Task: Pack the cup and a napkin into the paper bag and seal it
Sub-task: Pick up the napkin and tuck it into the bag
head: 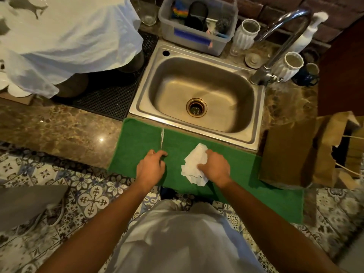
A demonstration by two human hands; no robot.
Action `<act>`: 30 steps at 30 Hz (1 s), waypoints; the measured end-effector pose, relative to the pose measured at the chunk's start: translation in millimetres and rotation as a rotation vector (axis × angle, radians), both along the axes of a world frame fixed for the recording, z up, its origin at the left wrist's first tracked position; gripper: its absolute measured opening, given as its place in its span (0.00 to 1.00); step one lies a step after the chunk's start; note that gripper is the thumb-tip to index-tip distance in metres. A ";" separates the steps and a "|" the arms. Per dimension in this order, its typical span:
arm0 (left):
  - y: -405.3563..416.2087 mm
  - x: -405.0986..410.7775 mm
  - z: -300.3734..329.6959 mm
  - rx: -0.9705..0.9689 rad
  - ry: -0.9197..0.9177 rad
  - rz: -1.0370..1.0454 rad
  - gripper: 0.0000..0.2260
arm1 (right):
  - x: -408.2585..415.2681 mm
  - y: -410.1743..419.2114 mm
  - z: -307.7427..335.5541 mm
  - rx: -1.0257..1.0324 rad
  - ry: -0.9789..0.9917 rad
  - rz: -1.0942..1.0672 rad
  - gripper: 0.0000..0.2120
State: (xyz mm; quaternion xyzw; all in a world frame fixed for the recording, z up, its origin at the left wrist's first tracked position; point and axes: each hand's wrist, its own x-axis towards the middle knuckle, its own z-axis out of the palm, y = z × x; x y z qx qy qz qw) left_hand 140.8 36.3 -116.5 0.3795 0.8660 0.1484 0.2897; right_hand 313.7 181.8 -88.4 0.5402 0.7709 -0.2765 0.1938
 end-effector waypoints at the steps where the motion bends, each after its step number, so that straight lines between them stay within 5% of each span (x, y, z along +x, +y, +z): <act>1: 0.7 -1.5 0.0 0.015 -0.036 0.006 0.15 | -0.3 0.9 -0.1 -0.006 0.011 0.002 0.26; 9: 24.3 2.2 42.8 0.258 -0.138 -0.027 0.12 | 1.9 17.6 35.3 -0.100 0.234 -0.041 0.18; 13: 52.3 19.0 91.7 0.303 -0.353 -0.017 0.23 | 8.2 22.2 72.3 -0.012 0.313 0.051 0.16; 18: 74.9 44.3 123.2 0.428 -0.571 0.066 0.06 | 28.8 29.5 111.6 0.070 0.469 -0.005 0.22; 24: 94.5 80.0 158.0 0.523 -0.724 0.274 0.05 | 76.1 39.5 147.3 0.193 0.737 -0.181 0.27; 30: 114.4 136.6 196.0 0.650 -0.671 0.397 0.07 | 137.1 35.0 186.0 0.416 1.017 -0.257 0.09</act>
